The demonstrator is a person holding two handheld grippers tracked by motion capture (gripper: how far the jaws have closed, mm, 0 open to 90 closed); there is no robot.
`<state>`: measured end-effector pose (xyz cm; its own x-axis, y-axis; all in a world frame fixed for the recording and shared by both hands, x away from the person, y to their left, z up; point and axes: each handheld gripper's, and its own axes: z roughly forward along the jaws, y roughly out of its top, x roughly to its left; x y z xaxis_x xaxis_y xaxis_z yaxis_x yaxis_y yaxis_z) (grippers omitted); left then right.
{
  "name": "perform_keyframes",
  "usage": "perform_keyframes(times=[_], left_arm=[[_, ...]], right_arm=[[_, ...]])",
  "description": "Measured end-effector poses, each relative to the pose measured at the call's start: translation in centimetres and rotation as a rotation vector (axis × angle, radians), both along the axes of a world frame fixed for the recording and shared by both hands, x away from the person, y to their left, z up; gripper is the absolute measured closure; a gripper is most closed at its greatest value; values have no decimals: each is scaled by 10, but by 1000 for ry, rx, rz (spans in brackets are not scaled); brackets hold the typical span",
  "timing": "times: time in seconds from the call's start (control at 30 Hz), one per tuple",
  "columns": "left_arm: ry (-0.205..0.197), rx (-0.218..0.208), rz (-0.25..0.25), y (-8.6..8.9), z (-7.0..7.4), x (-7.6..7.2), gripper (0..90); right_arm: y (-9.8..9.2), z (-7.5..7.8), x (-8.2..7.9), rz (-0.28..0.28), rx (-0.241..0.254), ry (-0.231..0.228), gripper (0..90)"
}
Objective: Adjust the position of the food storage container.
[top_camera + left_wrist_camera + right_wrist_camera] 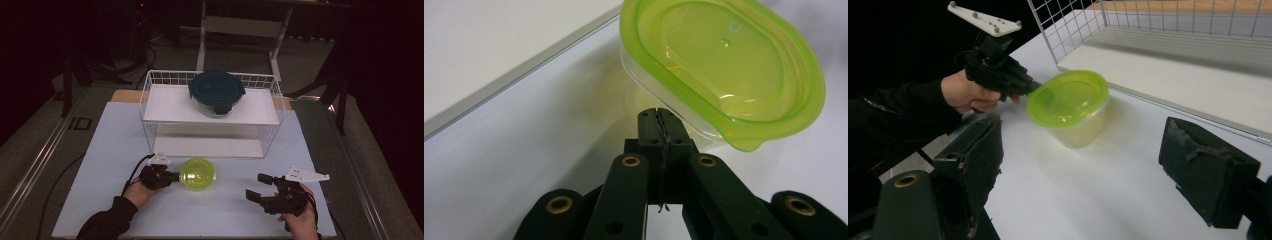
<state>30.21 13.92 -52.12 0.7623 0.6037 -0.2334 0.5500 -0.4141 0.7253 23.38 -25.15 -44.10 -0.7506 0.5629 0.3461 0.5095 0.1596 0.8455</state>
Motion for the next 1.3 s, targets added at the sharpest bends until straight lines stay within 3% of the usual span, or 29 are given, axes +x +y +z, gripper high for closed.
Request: perform_keyframes(times=[0.47,0.6,0.87,0.97,1.1,1.2,1.3], left_arm=[[30,1,-60,-35,-5,4,890],[37,12,-63,-36,-6,4,890],[42,-23,-18,-16,5,-1,884],[32,-44,-3,-9,15,-6,823],[24,-107,19,0,30,-13,659],[35,-156,27,3,41,-18,503],[37,-183,30,-3,53,-25,279]], right_arm=[[0,-1,0,2,-5,3,174],[0,-1,1,0,-4,8,174],[1,-1,1,1,-13,7,174],[2,-1,1,1,-13,3,174],[3,0,1,4,-23,-9,174],[3,-1,2,6,-28,-9,184],[4,-1,3,15,-34,-6,200]])
